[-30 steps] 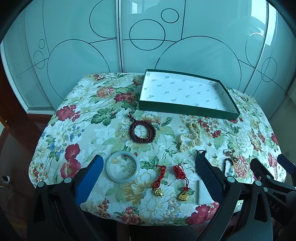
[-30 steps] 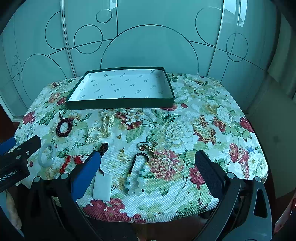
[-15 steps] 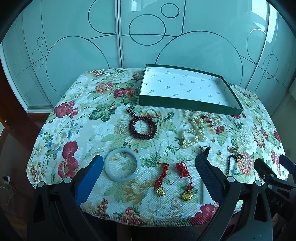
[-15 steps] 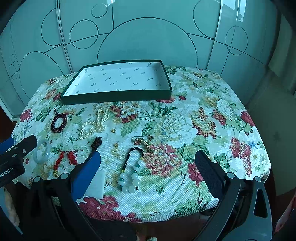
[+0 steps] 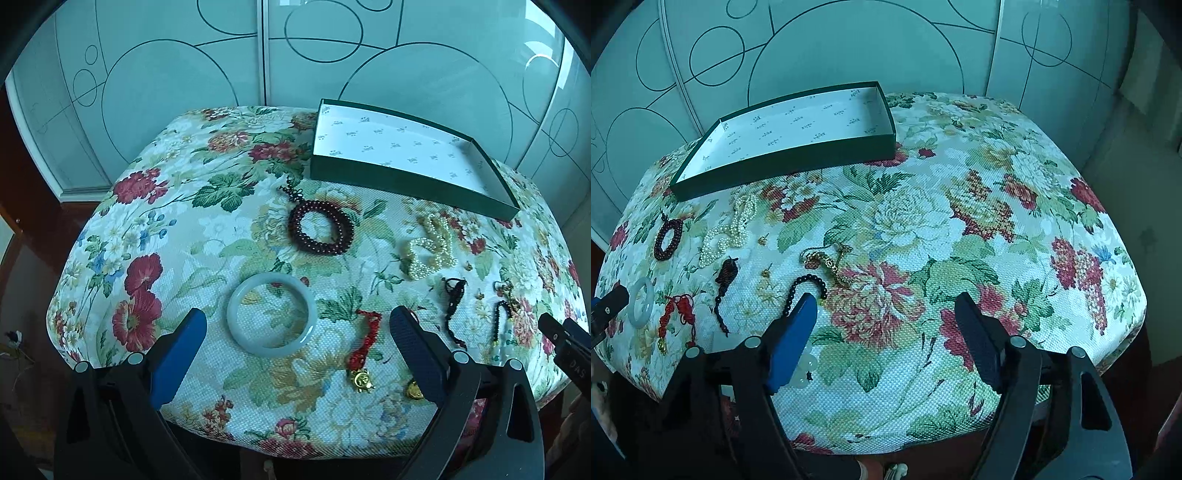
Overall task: Organize jewelry
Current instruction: 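Lower the right gripper onto the gold chain and close it while the left gripper approaches the jade bangle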
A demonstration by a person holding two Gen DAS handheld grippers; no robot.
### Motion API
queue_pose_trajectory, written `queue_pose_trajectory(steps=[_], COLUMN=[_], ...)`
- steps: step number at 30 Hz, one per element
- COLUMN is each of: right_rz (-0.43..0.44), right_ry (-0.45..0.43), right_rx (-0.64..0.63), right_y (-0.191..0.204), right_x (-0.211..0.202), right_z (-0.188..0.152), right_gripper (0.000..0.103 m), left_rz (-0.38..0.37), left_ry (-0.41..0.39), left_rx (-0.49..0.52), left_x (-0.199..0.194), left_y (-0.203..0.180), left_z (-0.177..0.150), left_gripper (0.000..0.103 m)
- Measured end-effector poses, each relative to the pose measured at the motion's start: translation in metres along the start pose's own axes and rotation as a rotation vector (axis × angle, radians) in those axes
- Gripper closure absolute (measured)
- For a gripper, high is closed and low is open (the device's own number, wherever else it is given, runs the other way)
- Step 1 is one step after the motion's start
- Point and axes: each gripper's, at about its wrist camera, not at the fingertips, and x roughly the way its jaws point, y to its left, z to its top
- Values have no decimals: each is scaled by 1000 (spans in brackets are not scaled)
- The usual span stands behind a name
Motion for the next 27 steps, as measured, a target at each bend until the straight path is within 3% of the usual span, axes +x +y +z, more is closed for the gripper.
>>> queue_pose_trajectory(steps=[3,22,27], right_rz=[15,17,28], right_ry=[7,33,27], right_rx=[-9,-82,-66], right_y=[4,33,29], right_x=[8,55,57], right_z=[5,27,26], right_gripper=[34,35,42], left_rz=[6,13,11], left_ry=[-1,20,29], left_rx=[4,-8,-10], left_x=[2,18,22], left_y=[1,7,8], left_z=[1,7,7], left_gripper=[4,4,4])
